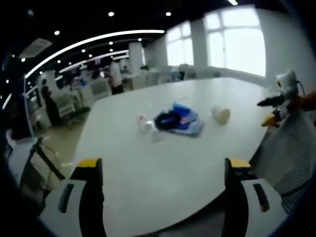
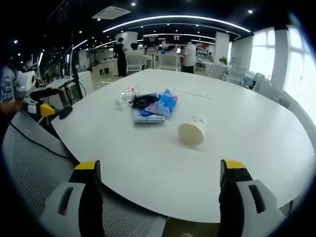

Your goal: Arrange the tabletop items into an orderly group along one side of the table until the central work area is clear of visible clutter.

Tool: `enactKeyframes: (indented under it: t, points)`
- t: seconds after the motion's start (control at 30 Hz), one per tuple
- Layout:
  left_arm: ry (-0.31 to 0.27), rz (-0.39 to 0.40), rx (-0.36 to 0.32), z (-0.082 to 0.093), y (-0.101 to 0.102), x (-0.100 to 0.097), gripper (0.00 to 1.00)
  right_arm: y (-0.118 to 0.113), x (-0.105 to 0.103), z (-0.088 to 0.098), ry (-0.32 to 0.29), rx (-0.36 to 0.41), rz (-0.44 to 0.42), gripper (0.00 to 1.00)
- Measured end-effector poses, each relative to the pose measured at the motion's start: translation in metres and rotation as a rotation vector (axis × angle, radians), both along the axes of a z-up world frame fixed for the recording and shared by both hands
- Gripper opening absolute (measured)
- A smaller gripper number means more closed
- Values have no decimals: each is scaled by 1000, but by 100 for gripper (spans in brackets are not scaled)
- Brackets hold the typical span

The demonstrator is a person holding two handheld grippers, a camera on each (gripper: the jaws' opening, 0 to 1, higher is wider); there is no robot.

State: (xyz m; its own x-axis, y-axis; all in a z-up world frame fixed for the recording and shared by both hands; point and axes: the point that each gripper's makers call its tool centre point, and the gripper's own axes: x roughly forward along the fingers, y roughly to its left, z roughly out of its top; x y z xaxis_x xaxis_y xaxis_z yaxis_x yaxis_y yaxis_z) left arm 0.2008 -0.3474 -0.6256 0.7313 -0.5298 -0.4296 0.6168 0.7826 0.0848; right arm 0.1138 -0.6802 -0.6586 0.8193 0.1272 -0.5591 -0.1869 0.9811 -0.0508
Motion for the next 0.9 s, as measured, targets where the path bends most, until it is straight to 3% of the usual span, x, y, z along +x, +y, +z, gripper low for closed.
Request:
enactKeyframes:
  t: [0.23, 0.5, 0.9]
  points:
    - [6, 2, 3, 0, 1, 0, 100, -1, 0, 0, 0, -4, -1, 100]
    - [7, -22, 51, -2, 0, 0, 100, -2, 1, 1, -6, -3, -5, 100]
    - [-9, -35, 101, 8, -1, 11, 100, -3, 1, 2, -13, -2, -15, 100]
